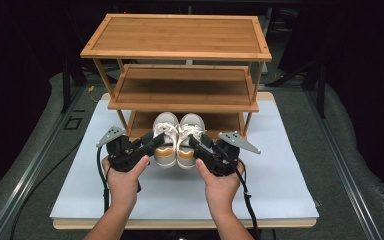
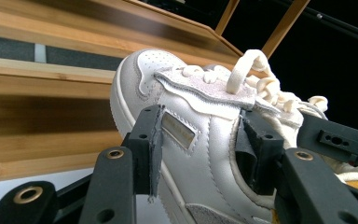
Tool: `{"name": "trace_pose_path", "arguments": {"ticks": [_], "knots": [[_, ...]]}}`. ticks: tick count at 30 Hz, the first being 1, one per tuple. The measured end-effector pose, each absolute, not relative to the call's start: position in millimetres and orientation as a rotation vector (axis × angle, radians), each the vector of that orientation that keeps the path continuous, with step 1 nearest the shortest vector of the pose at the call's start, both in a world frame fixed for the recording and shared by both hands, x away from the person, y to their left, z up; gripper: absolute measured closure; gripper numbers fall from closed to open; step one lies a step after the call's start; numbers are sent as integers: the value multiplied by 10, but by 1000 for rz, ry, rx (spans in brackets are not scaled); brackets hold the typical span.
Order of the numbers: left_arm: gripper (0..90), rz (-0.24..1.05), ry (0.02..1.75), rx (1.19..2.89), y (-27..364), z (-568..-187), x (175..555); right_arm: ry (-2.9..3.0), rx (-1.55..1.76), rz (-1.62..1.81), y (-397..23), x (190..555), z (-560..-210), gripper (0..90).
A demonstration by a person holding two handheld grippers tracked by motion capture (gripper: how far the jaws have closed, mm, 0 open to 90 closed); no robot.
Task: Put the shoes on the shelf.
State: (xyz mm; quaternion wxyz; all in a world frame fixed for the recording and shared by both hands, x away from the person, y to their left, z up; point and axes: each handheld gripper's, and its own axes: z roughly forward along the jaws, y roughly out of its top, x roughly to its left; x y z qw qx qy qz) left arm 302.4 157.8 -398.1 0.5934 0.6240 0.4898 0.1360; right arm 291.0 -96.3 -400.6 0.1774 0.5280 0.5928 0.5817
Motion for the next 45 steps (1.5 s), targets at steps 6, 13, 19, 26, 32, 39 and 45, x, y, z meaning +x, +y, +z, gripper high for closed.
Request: {"name": "trace_pose_path", "arguments": {"ticks": [6, 13, 19, 26, 32, 39, 45], "knots": [[551, 312, 1134, 1444, 1595, -3910, 3055, 1703, 1492, 1638, -968, 2921, -3919, 560], [550, 323, 1130, 1443, 1596, -3846, 3108, 1689, 1471, 1628, -949, 2991, -3843, 559], [550, 329, 1128, 1449, 1567, -3797, 3187, 1689, 1455, 1626, -950, 3057, -3796, 560], [550, 320, 1132, 1455, 1541, -3743, 3301, 1698, 1462, 1609, -979, 3157, -3743, 561], [550, 320, 1137, 1451, 1533, -3706, 3372, 1692, 1471, 1600, -980, 3232, -3706, 561], [550, 308, 1139, 1454, 1537, -3655, 3471, 1691, 1477, 1623, -993, 3322, -3671, 561], [550, 295, 1143, 1446, 1544, -3601, 3563, 1685, 1488, 1627, -992, 3408, -3615, 561]]}}
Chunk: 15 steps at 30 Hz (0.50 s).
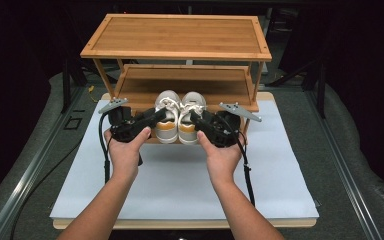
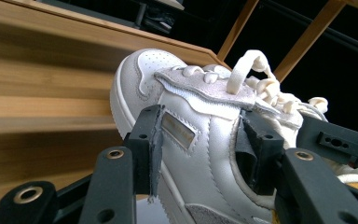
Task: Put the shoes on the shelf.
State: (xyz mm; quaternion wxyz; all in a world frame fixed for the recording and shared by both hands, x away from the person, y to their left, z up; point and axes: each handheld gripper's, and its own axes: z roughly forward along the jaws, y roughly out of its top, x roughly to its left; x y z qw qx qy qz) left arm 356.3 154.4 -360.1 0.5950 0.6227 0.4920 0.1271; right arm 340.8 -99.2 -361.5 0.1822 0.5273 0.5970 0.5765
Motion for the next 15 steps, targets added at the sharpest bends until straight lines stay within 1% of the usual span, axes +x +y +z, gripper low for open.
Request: {"name": "trace_pose_path", "arguments": {"ticks": [15], "knots": [[550, 284, 1163, 1459, 1550, -3525, 3845, 1701, 1509, 1592, -967, 3675, -3510, 561]]}}
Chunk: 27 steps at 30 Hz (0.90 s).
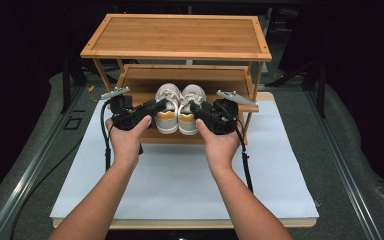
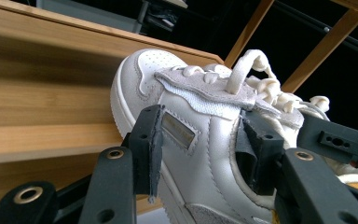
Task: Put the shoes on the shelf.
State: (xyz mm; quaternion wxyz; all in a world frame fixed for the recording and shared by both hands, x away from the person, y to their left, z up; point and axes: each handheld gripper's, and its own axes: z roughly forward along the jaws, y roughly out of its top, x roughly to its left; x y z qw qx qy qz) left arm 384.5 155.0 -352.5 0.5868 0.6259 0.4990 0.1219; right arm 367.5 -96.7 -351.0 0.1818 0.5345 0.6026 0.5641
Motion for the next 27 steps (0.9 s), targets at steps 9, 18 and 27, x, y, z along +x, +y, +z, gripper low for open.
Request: {"name": "trace_pose_path", "arguments": {"ticks": [9, 18, 27], "knots": [[550, 276, 1177, 1469, 1552, -3518, 4009, 1696, 1534, 1586, -958, 3832, -3516, 561], [549, 250, 1174, 1458, 1543, -3542, 4193, 1688, 1545, 1593, -988, 3997, -3527, 560], [549, 244, 1194, 1447, 1549, -3558, 4281, 1704, 1540, 1567, -969, 4096, -3515, 560]]}}
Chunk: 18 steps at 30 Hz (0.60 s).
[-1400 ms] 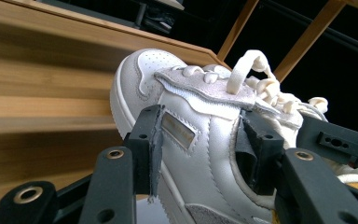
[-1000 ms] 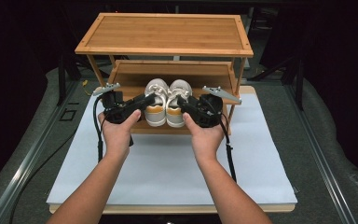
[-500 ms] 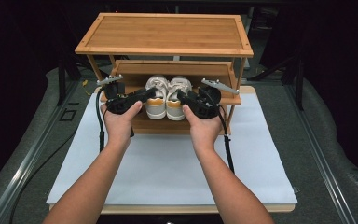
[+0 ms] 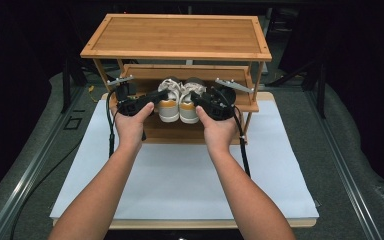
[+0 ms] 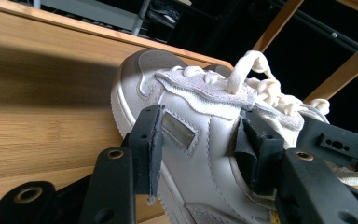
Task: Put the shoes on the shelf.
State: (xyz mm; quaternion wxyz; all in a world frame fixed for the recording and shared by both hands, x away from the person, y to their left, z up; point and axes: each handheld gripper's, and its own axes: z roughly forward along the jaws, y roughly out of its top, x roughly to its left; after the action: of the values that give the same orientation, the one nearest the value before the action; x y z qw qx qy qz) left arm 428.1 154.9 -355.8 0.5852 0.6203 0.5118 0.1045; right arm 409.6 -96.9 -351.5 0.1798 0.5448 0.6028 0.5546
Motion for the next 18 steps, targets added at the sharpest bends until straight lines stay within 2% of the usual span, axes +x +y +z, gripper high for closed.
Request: {"name": "trace_pose_path", "arguments": {"ticks": [18], "knots": [[548, 200, 1209, 1468, 1526, -3630, 4462, 1694, 1585, 1558, -1004, 4242, -3581, 560]]}}
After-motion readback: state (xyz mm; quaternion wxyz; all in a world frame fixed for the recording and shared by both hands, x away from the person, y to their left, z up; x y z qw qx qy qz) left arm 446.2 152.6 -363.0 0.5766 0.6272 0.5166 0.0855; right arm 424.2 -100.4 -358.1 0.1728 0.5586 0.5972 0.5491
